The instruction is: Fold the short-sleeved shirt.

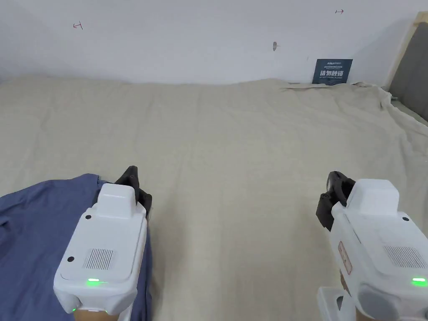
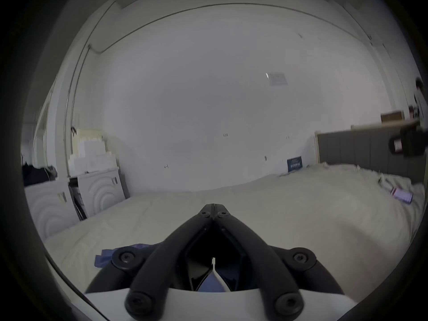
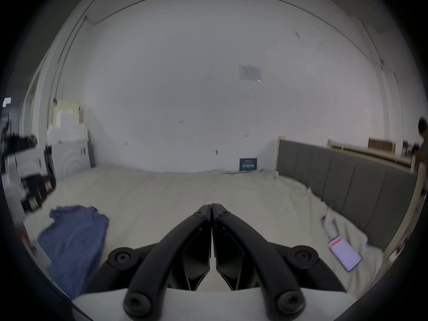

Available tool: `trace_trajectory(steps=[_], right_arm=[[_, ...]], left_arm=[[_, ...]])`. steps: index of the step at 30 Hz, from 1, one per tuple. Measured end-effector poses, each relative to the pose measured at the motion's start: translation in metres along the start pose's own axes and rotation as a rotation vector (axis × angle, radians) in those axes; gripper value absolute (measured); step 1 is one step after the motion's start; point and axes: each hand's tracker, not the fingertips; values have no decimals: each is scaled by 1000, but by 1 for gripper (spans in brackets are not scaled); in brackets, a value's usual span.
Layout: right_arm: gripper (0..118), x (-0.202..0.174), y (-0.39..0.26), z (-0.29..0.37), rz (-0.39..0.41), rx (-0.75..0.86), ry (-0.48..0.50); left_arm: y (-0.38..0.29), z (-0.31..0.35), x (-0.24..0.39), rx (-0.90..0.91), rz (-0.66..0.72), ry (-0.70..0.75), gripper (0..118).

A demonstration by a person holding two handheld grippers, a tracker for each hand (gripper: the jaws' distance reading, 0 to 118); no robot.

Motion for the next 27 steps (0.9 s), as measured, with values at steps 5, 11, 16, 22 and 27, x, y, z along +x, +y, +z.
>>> trace_trajectory(steps=[5, 11, 16, 22, 27], right_arm=[[0, -2, -1, 1, 14, -6, -25], [0, -13, 4, 9, 32, 1, -37], [0, -11, 4, 9, 31, 2, -39], [0, -14, 9, 13, 29, 7, -41], [0, -16, 13, 15, 29, 7, -38]], left_arm=[[-5, -2, -6, -25, 90, 9, 0], [-2, -2, -12, -18, 119, 12, 0], [-2, -1, -11, -18, 107, 9, 0], [-5, -2, -11, -23, 107, 12, 0], [-6, -2, -11, -26, 97, 2, 0]])
